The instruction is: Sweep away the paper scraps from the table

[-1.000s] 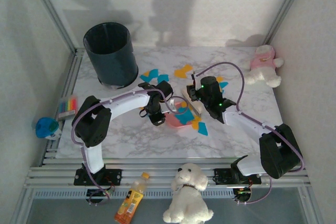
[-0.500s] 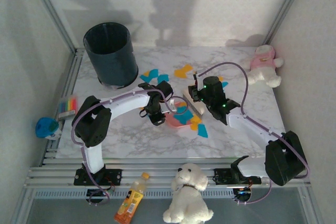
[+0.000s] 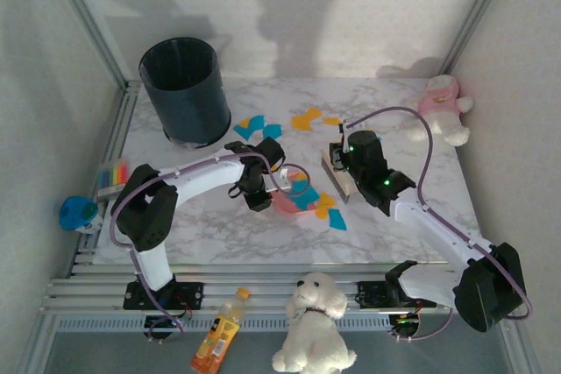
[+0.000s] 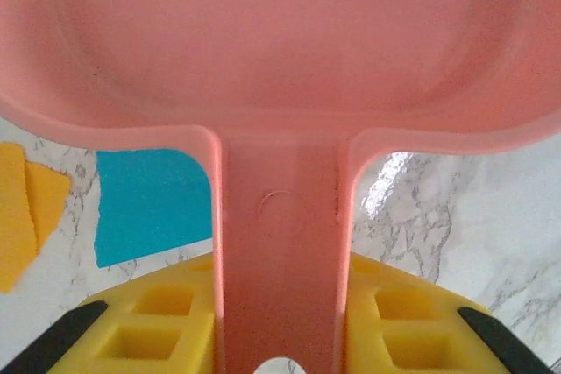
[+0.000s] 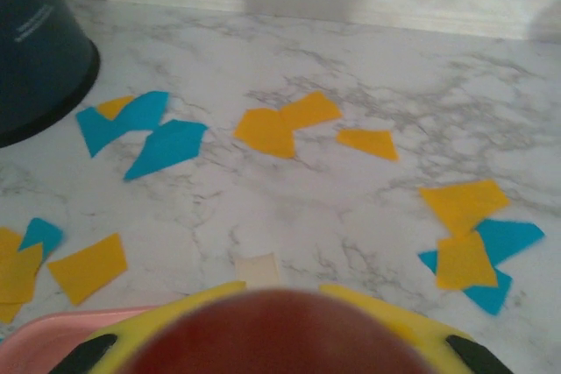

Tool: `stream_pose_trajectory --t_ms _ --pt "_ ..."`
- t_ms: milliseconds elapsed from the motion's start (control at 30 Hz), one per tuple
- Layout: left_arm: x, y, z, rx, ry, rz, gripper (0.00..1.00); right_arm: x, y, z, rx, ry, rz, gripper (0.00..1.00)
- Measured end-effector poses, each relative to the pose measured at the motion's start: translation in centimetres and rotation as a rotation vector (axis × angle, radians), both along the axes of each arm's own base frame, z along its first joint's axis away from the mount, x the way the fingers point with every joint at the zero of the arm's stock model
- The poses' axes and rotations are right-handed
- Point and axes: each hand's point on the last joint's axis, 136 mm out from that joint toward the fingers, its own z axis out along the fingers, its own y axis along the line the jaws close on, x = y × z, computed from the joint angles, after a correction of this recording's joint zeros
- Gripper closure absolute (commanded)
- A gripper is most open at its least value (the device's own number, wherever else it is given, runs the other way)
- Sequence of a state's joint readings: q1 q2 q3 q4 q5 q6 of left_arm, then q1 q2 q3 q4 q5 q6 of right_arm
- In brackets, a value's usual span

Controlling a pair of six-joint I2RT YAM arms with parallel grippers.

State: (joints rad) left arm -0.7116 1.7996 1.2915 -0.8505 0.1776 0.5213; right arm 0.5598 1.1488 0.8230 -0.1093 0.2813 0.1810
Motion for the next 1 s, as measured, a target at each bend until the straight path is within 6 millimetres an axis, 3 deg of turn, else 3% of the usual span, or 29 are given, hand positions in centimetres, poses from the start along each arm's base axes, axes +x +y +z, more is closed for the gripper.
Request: stream_pose_trajectory --t_ms 200,400,700,1000 --pt "-0.2 0.1 0.1 -0.002 -0.003 -0.011 1.0 -2.1 -2.8 -0.2 0.046 0.03 -0.159 1.0" --pt "-0.7 0.6 0.2 0.002 -0.002 -0.029 1.0 -4.3 -4.5 -1.8 0.023 0.057 -0.285 1.0" --pt "-1.3 1.1 1.0 0.001 -0.005 -0.052 1.0 -6.4 -4.4 -3.7 -0.045 0.047 -0.433 1.0" --pt "-2.2 1.6 0.5 0.015 0.022 -0.061 1.0 -6.1 -4.2 -4.0 -0.028 -0.005 -0.544 1.0"
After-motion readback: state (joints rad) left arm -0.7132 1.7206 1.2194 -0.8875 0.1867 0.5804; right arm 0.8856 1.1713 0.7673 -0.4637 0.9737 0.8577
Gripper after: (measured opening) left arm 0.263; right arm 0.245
